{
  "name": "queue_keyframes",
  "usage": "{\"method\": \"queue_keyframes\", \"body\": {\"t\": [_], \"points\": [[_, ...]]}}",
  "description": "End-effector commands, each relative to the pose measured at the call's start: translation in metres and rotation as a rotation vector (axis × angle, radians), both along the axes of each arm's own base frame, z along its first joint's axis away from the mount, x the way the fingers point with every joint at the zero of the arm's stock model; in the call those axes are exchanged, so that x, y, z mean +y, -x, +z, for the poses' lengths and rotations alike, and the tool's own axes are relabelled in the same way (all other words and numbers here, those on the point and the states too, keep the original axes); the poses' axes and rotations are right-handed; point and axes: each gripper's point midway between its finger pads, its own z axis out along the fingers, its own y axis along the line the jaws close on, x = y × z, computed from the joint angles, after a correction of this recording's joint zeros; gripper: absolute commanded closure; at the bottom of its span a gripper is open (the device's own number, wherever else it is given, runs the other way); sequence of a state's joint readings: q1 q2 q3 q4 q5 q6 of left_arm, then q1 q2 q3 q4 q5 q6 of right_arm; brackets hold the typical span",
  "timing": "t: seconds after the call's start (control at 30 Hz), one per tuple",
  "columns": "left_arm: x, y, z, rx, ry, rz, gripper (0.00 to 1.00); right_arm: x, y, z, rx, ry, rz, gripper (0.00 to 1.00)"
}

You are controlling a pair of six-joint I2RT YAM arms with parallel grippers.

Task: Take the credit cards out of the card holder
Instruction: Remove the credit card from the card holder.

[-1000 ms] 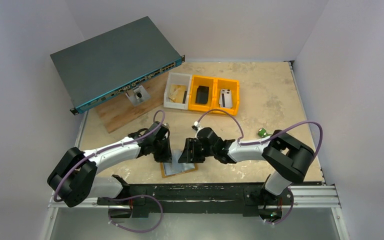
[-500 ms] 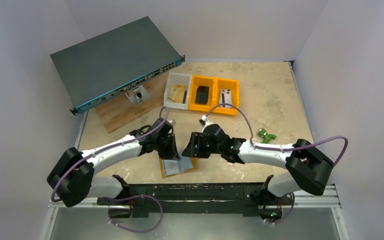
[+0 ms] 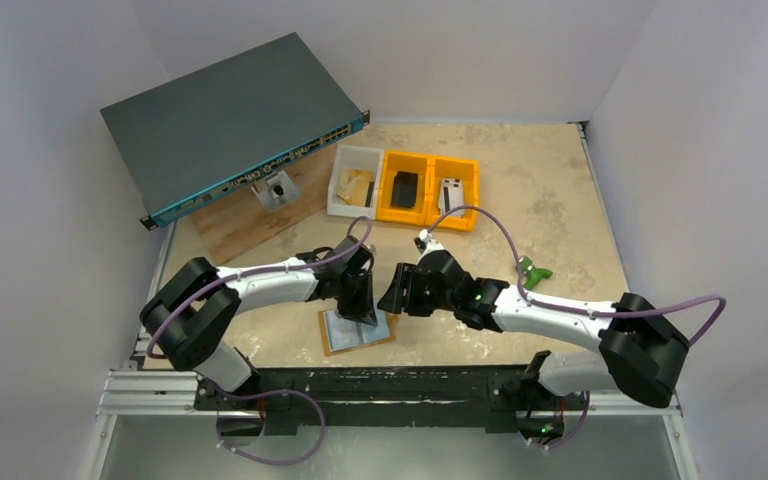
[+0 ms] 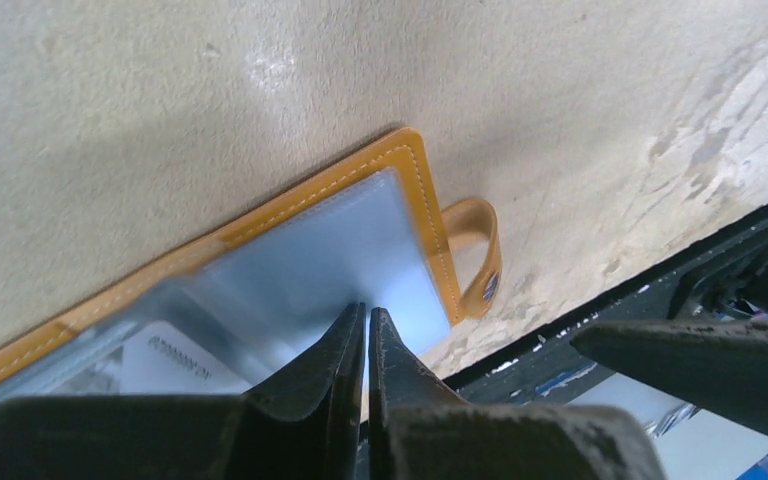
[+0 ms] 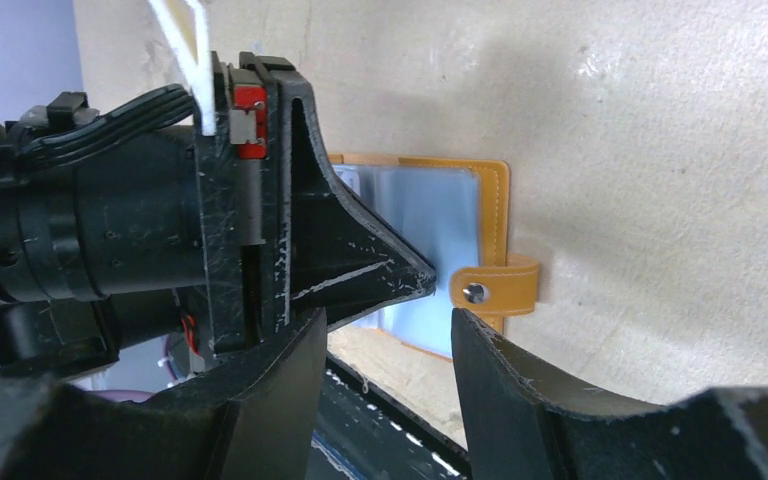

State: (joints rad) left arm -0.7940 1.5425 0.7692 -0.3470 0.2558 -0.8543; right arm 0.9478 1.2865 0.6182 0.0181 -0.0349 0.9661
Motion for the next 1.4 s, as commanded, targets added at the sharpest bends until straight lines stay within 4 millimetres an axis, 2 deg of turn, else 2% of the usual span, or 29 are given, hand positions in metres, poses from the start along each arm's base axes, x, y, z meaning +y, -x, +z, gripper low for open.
{"method": "queue_keyframes", "body": {"t": [0.0, 0.13, 0.53, 0.8, 0.97, 1.13, 1.37], "points": [[-0.020, -0.008, 0.002, -0.009, 0.045, -0.013, 0.95, -0.009, -0.003, -0.003, -0.021, 0.029, -0.019, 0.51], [-0.019, -0.008, 0.003, -0.015, 0.045, -0.015, 0.94, -0.008, -0.002, -0.006, -0.020, 0.037, -0.005, 0.51], [0.007, -0.014, 0.038, -0.119, 0.013, 0.022, 0.90, 0.008, -0.008, 0.001, -0.045, 0.037, 0.049, 0.55], [0.036, -0.012, 0.040, -0.134, -0.031, 0.070, 0.90, 0.013, -0.007, 0.016, -0.062, 0.031, 0.070, 0.57], [0.063, -0.007, 0.039, -0.145, -0.083, 0.138, 0.90, 0.035, 0.004, 0.020, -0.056, 0.009, 0.156, 0.58], [0.089, -0.001, 0.035, -0.149, -0.132, 0.208, 0.89, 0.057, 0.010, 0.011, -0.022, -0.002, 0.229, 0.62], [0.096, 0.008, 0.023, -0.118, -0.137, 0.220, 0.89, 0.077, 0.015, -0.016, 0.043, -0.020, 0.286, 0.68]]}}
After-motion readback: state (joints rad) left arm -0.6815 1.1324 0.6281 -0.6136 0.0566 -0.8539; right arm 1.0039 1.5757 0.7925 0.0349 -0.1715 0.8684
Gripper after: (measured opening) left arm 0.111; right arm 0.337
